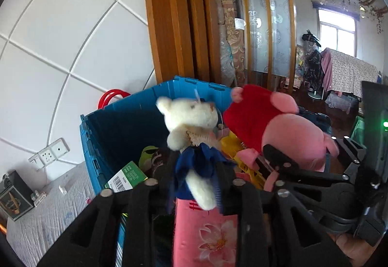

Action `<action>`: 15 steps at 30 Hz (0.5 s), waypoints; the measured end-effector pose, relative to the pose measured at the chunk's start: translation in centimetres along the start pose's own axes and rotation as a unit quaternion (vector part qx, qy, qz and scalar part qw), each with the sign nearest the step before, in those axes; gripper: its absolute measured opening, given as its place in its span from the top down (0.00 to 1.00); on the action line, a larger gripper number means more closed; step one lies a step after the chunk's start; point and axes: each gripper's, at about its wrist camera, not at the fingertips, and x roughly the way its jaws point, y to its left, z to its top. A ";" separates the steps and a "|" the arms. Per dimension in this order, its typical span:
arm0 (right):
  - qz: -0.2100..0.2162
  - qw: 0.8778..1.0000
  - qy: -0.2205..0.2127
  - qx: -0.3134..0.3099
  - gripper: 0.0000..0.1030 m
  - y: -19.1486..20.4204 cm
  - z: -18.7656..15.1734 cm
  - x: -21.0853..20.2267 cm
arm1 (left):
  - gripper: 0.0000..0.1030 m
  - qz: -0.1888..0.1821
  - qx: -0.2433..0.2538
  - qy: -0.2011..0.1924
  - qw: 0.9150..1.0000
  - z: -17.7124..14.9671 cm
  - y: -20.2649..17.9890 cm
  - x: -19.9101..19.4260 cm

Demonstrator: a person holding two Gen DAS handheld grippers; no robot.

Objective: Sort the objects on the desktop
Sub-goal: 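Carry teddy bear and pig plush into the blue bin and open both grippers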

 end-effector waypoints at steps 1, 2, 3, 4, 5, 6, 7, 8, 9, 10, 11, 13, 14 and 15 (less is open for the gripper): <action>0.001 1.000 -0.006 0.000 0.21 -0.1 0.0 -0.4 | 0.57 0.007 -0.003 0.000 1.000 0.0 -0.1 0.0; 0.001 1.000 -0.011 0.000 0.20 -0.3 0.0 -0.7 | 0.42 0.012 -0.005 -0.002 1.000 0.1 0.0 -0.2; 0.003 1.000 -0.017 0.000 0.13 -0.3 0.2 -1.2 | 0.32 0.017 -0.006 -0.008 1.000 0.0 0.1 -0.4; 0.005 1.000 -0.021 -0.001 0.04 -0.6 0.2 -1.5 | 0.28 0.022 -0.008 -0.016 1.000 0.0 0.2 -0.7; 0.003 1.000 -0.026 -0.001 0.03 -0.8 0.3 -1.8 | 0.21 0.024 -0.011 -0.024 0.999 0.1 0.6 -0.8; 0.002 1.000 -0.030 -0.002 0.00 -0.9 0.2 -2.1 | 0.19 0.024 -0.013 -0.030 0.999 0.2 0.7 -1.2; 0.004 0.999 -0.033 -0.001 0.00 -1.0 0.1 -2.4 | 0.19 0.024 -0.014 -0.033 0.999 0.2 1.0 -1.2; 0.009 0.999 -0.034 0.001 0.00 -0.8 0.0 -2.9 | 0.16 0.026 -0.014 -0.035 0.999 0.3 1.2 -1.4; 0.013 0.999 -0.035 0.004 0.00 -0.7 -0.2 -3.5 | 0.13 0.029 -0.012 -0.038 0.999 0.3 1.2 -1.7; 0.012 0.999 -0.035 0.006 0.00 -0.8 -0.2 -3.7 | 0.13 0.032 -0.012 -0.041 0.999 0.3 1.3 -1.9; 0.011 0.999 -0.036 0.007 0.00 -1.0 -0.3 -3.9 | 0.13 0.035 -0.012 -0.044 0.998 0.2 1.5 -2.2; 0.011 0.999 -0.040 0.010 0.00 -1.4 -0.5 -4.6 | 0.13 0.039 -0.018 -0.046 0.998 0.1 1.7 -3.1; 0.010 0.999 -0.041 0.010 0.00 -1.4 -0.6 -5.0 | 0.13 0.040 -0.021 -0.048 0.998 -0.1 1.9 -3.5; 0.008 0.999 -0.045 0.012 0.00 -1.6 -0.8 -5.7 | 0.13 0.041 -0.025 -0.048 0.998 -0.2 2.1 -4.0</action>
